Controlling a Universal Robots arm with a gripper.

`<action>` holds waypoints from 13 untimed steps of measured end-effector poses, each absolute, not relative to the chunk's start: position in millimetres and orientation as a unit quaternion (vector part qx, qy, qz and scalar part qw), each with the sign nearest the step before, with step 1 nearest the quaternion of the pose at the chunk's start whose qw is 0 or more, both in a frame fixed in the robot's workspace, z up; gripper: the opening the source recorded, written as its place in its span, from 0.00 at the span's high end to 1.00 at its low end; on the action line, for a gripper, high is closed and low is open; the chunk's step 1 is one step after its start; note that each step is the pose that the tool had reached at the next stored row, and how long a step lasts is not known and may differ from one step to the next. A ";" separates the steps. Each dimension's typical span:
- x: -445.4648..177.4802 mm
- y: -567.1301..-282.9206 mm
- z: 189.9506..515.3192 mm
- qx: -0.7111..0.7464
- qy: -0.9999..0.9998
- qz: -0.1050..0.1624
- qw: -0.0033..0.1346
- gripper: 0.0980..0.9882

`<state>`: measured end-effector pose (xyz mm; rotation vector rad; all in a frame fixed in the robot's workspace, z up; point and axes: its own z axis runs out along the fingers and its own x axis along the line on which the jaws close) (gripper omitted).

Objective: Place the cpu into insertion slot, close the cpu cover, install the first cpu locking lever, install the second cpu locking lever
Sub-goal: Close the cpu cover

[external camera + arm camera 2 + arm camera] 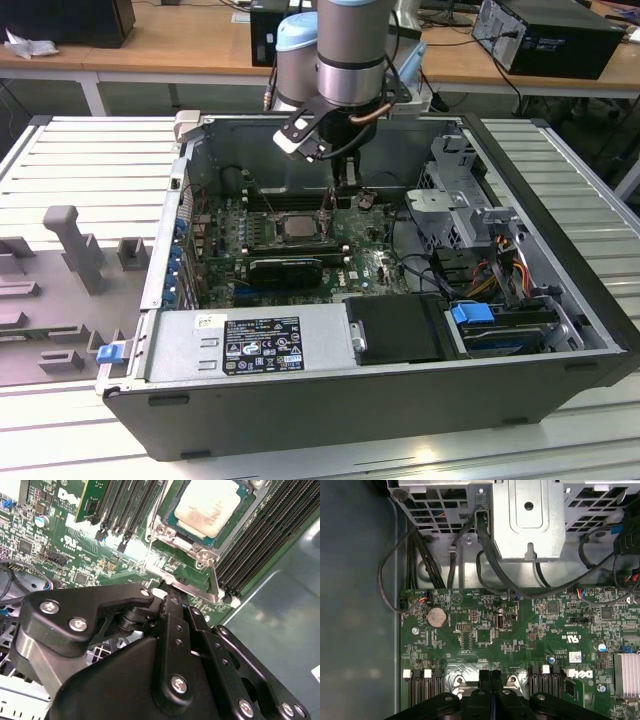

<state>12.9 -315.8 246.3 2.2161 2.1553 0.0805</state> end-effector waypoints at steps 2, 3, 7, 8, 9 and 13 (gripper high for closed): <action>10.3 -315.8 246.3 0.716 0.697 0.026 0.025 0.99; 9.6 -315.8 246.3 0.716 0.697 0.026 0.025 0.99; 7.2 -315.8 246.3 0.716 0.697 0.026 0.025 0.99; 6.4 -315.8 246.3 0.716 0.697 0.026 0.025 0.99; 4.8 -315.8 246.3 0.716 0.697 0.026 0.025 0.99; -10.3 -315.8 246.3 0.716 0.697 0.026 0.025 0.99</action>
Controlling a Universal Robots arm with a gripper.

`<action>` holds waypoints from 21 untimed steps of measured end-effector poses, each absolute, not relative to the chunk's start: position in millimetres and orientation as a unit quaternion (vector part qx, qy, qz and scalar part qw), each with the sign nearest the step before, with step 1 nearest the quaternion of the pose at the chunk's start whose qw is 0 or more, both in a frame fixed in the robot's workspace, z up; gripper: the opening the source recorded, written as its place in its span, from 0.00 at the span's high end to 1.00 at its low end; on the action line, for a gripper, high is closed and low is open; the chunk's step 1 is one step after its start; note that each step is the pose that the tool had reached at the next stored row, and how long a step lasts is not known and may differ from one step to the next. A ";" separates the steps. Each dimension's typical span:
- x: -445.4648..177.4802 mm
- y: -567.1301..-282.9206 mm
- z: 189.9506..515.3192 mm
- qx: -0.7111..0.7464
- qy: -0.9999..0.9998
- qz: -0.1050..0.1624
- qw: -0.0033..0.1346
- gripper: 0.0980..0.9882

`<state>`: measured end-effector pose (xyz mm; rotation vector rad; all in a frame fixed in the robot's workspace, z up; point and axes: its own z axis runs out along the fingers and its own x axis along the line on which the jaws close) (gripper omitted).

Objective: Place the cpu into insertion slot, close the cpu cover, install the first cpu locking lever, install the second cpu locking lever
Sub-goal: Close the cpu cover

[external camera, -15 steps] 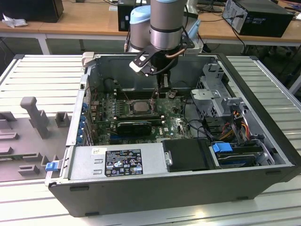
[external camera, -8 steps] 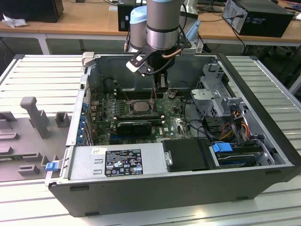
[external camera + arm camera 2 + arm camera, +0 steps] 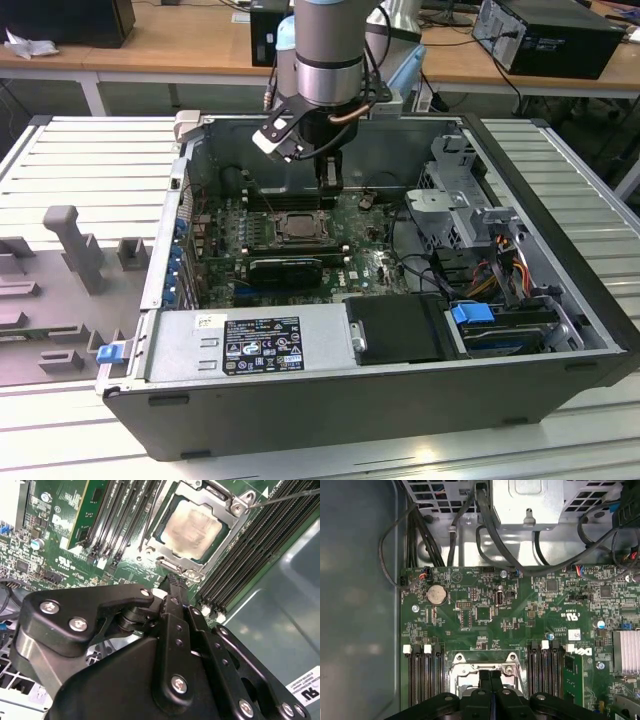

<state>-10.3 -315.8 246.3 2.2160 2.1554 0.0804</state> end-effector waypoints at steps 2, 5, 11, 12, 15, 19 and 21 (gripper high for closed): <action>-12.9 -315.8 246.3 0.716 0.697 0.026 0.025 0.99; -16.3 -315.8 246.2 0.716 0.697 0.026 0.025 0.99; -22.8 -315.8 246.2 0.716 0.697 0.026 0.025 0.99; -23.9 -315.8 246.2 0.716 0.697 0.026 0.025 0.99; -27.2 -315.8 246.2 0.716 0.697 0.026 0.025 0.99; -33.3 -315.8 244.2 0.716 0.697 0.026 0.025 0.99; -36.0 -315.8 238.1 0.716 0.697 0.026 0.024 0.99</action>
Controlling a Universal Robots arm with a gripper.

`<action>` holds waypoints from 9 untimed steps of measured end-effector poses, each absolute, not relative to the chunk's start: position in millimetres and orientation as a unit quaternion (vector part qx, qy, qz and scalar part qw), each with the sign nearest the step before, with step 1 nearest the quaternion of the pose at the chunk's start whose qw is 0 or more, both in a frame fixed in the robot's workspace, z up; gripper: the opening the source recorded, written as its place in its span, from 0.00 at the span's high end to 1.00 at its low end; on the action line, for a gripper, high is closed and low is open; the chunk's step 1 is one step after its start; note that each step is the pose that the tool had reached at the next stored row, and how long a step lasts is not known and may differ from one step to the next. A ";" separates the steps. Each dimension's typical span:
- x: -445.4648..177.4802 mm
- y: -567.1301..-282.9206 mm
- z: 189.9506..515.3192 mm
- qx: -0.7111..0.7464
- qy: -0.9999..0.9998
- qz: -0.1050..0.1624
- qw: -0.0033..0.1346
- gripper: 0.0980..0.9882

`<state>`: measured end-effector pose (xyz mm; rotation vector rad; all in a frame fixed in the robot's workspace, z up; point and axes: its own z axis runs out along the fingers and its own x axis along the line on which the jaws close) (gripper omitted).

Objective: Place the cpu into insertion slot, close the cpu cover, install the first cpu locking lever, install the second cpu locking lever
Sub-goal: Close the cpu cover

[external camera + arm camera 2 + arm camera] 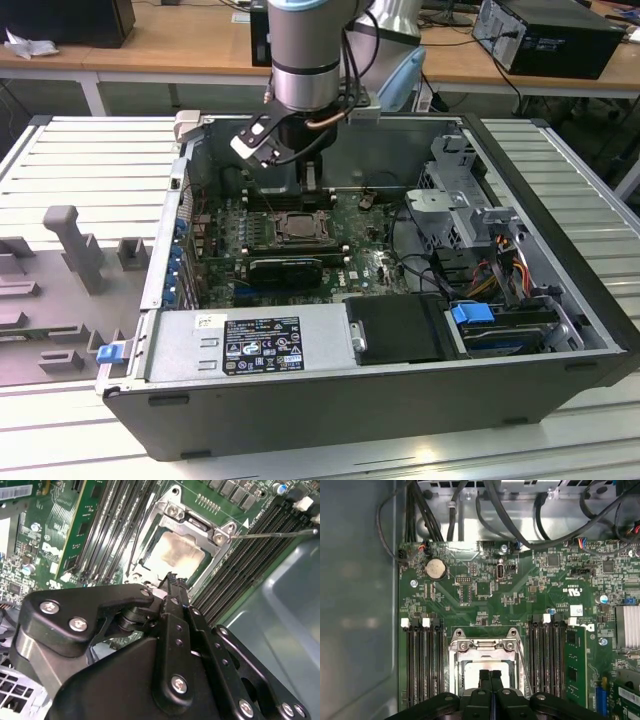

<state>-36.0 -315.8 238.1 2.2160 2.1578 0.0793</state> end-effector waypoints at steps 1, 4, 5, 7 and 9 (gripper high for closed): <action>-36.7 -315.8 235.9 0.716 0.697 0.025 0.023 0.99; -37.8 -315.7 230.6 0.715 0.699 0.025 0.023 0.99; -38.8 -315.8 230.4 0.714 0.699 0.025 0.023 0.99; -41.4 -315.8 230.1 0.714 0.700 0.025 0.023 0.99; -43.9 -315.7 230.1 0.714 0.700 0.025 0.023 0.99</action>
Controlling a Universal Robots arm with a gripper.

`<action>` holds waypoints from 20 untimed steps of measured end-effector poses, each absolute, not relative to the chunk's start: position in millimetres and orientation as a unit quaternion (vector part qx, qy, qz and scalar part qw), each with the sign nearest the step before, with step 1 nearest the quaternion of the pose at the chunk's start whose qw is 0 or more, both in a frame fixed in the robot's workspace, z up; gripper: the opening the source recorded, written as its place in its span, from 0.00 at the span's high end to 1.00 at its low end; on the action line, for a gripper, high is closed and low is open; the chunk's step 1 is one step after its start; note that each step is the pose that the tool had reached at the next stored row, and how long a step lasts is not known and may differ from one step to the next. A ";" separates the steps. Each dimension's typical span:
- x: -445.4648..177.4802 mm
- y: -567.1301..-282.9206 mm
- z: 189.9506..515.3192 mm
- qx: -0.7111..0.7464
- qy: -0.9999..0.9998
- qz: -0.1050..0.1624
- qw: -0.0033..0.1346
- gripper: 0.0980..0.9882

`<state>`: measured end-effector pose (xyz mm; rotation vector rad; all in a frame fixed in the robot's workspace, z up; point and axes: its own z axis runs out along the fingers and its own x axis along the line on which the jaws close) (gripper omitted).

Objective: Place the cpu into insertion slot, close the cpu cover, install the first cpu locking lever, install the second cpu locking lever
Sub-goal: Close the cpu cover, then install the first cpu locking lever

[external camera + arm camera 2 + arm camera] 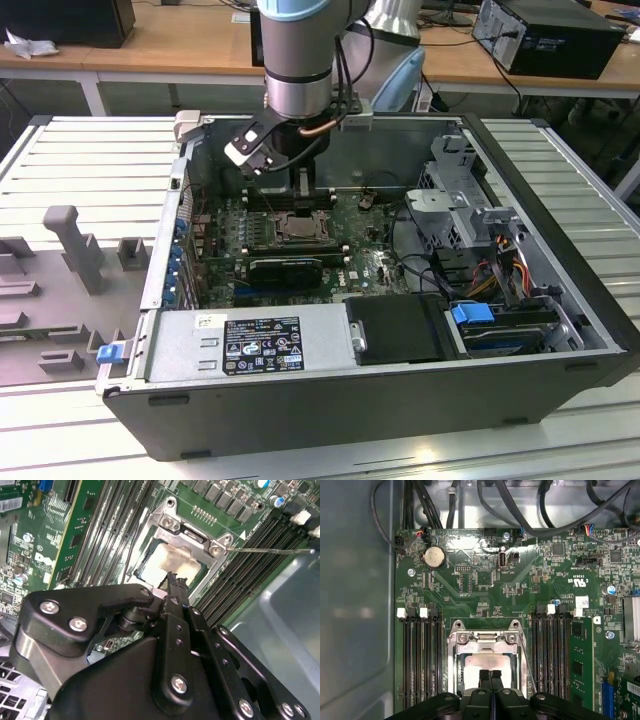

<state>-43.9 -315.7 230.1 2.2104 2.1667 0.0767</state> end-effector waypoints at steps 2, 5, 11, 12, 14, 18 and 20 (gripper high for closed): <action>-45.5 -315.8 230.1 0.714 0.700 0.025 0.023 0.99; -47.5 -315.8 230.1 0.714 0.700 0.025 0.023 0.99; -48.2 -315.8 237.5 0.714 0.700 0.025 0.023 0.99; -48.2 -315.8 239.2 0.714 0.700 0.025 0.023 0.99; -48.2 -315.8 247.9 0.714 0.700 0.025 0.023 0.99; -48.2 -315.8 274.8 0.714 0.700 0.025 0.023 0.99; -48.2 -315.8 275.3 0.712 0.702 0.025 0.022 0.99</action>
